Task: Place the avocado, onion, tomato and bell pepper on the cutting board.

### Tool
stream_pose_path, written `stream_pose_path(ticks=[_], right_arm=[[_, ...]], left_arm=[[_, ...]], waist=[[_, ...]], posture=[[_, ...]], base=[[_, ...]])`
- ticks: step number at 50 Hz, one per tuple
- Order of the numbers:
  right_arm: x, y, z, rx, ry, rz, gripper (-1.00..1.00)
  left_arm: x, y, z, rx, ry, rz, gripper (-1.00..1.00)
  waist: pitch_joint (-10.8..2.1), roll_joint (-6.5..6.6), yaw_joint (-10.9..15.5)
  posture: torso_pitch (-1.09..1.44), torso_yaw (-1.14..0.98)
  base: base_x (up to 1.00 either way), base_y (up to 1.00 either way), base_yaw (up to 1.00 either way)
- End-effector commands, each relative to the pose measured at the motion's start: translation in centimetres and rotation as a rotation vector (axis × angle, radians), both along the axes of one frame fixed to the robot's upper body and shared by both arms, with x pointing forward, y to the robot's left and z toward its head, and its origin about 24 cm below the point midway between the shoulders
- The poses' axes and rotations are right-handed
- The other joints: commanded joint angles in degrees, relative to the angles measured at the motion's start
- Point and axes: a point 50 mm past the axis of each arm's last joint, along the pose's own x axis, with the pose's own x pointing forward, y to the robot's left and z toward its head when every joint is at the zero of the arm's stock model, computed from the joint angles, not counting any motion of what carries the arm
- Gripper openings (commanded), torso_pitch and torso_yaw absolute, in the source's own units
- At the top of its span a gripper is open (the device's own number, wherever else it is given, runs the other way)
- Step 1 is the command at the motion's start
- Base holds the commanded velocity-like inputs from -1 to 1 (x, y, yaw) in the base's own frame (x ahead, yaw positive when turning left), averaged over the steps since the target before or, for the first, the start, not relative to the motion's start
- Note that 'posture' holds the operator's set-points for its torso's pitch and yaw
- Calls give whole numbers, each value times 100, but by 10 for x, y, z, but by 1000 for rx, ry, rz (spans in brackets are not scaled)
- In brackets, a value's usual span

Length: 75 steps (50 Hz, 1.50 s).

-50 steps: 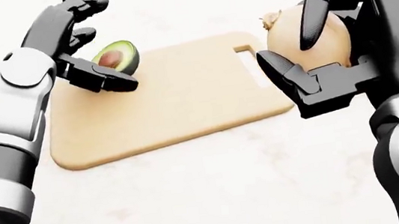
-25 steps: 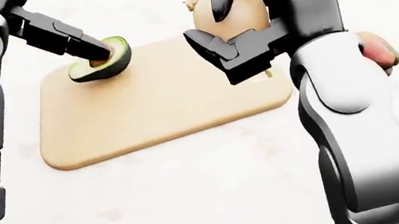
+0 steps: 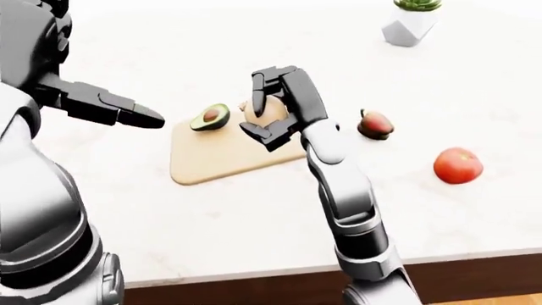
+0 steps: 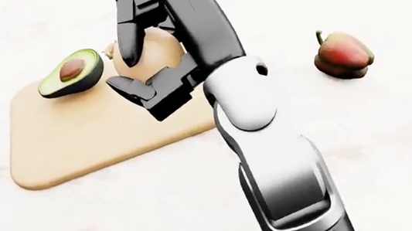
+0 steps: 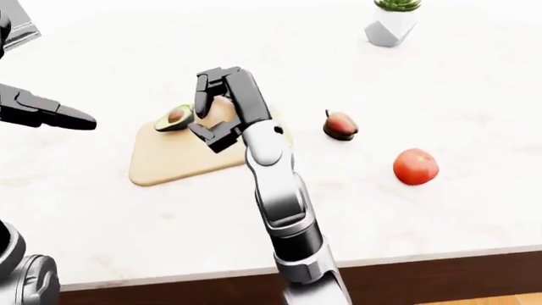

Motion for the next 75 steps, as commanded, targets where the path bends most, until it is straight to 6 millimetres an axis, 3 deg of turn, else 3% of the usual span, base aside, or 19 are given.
stream_pose_path(ticks=[1,12,25,38,48,63,68,75], right_arm=[[-8,10,15,26,-78,40,-100],[-7,45,0,10,-42,140,-100],[-12,66,-17,-7,-2,203,-100],[-1,83,-26,-25,31,147,-100],[6,87,-37,-53,46,65,-100],[17,89,-36,-42,63,-3,-100],[18,89,-35,-43,61,-2,-81],[17,88,-37,-54,61,-1,-40]], left_arm=[[-11,1,9,13,-39,9,100],[-38,12,5,33,-13,53,100],[-59,15,-9,28,8,74,100],[-56,13,-18,29,26,75,100],[-56,13,-21,26,30,70,100],[-54,11,-23,25,41,62,100],[-53,12,-24,26,43,63,100],[-53,11,-24,26,43,65,100]], waist=[[-88,62,29],[-66,144,22],[-86,180,19],[-106,207,18],[-109,218,21],[-108,217,32],[-105,214,45],[-113,198,67]], posture=[[0,0],[0,0],[0,0],[0,0],[0,0],[0,0],[0,0],[0,0]], base=[[0,0,0],[0,0,0],[0,0,0],[0,0,0],[0,0,0],[0,0,0],[0,0,0],[0,0,0]])
